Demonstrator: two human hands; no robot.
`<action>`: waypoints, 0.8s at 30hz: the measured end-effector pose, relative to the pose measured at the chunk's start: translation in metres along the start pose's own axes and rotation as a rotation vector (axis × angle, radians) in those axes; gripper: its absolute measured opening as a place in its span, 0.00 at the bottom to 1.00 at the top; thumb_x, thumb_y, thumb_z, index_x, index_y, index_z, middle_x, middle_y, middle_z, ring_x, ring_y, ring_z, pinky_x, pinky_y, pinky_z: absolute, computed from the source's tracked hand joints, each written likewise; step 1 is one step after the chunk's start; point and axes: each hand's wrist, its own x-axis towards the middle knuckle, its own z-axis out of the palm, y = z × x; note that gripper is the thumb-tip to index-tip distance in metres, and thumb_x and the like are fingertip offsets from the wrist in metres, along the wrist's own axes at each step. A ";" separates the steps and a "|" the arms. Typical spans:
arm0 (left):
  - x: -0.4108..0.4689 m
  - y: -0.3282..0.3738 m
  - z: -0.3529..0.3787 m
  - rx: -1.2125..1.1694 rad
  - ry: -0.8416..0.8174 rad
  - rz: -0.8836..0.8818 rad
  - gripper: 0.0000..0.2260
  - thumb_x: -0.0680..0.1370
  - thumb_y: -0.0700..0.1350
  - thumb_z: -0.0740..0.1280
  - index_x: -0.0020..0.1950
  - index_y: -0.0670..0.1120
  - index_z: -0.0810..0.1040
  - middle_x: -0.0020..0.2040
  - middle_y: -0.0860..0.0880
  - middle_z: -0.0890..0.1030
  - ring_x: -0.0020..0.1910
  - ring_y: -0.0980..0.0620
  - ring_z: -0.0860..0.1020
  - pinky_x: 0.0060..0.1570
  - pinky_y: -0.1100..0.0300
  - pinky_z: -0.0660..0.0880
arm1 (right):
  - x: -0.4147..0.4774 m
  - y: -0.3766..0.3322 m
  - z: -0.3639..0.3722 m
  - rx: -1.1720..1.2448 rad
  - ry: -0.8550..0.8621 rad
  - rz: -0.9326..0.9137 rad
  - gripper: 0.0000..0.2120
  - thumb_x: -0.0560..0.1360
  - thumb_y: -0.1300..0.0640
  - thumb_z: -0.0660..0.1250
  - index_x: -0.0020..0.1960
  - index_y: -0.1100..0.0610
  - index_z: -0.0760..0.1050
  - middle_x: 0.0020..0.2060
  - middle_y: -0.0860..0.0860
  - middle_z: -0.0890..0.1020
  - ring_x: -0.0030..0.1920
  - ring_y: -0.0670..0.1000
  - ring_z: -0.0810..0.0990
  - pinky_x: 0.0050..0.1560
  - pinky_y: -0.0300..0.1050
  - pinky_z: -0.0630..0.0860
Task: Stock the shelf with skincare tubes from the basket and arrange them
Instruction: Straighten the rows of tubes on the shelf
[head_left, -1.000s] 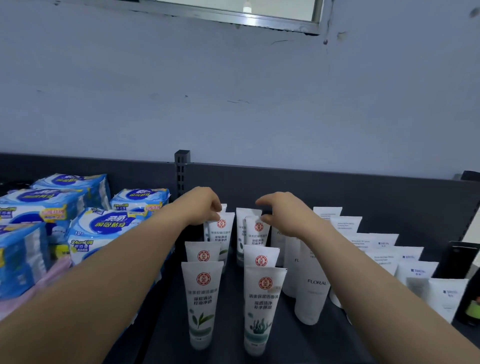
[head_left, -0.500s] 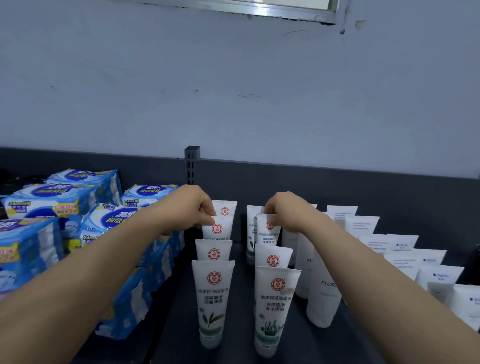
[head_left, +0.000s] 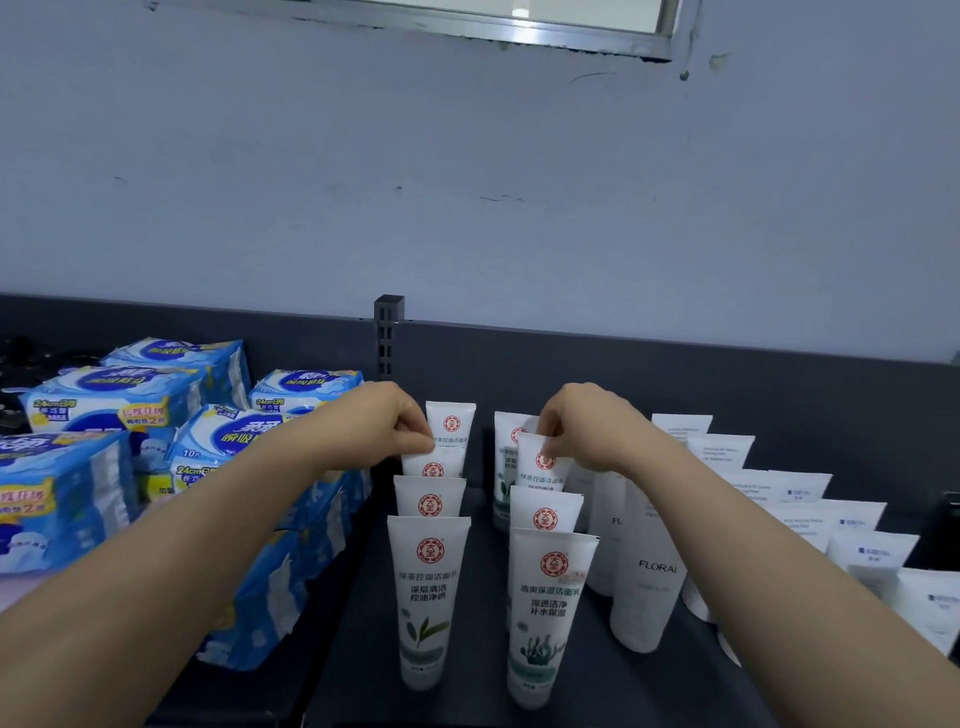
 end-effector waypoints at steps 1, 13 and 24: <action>-0.001 0.002 -0.002 0.002 0.014 0.003 0.07 0.77 0.51 0.67 0.50 0.51 0.83 0.42 0.60 0.81 0.32 0.65 0.76 0.28 0.73 0.67 | -0.004 0.000 -0.002 0.001 -0.006 -0.003 0.09 0.71 0.56 0.73 0.50 0.51 0.81 0.47 0.47 0.83 0.45 0.51 0.81 0.46 0.46 0.79; 0.003 0.005 -0.005 0.076 0.133 -0.008 0.11 0.77 0.53 0.65 0.55 0.51 0.81 0.49 0.55 0.82 0.45 0.57 0.79 0.49 0.58 0.78 | -0.016 -0.004 0.008 0.056 -0.061 -0.065 0.05 0.70 0.56 0.73 0.46 0.55 0.83 0.37 0.41 0.78 0.44 0.51 0.81 0.47 0.47 0.80; 0.056 0.001 -0.002 0.210 0.074 -0.013 0.16 0.79 0.47 0.64 0.67 0.48 0.74 0.64 0.50 0.76 0.62 0.49 0.74 0.62 0.51 0.72 | 0.015 0.005 -0.009 0.103 0.034 -0.048 0.11 0.79 0.57 0.62 0.58 0.54 0.80 0.56 0.50 0.82 0.54 0.51 0.80 0.58 0.48 0.76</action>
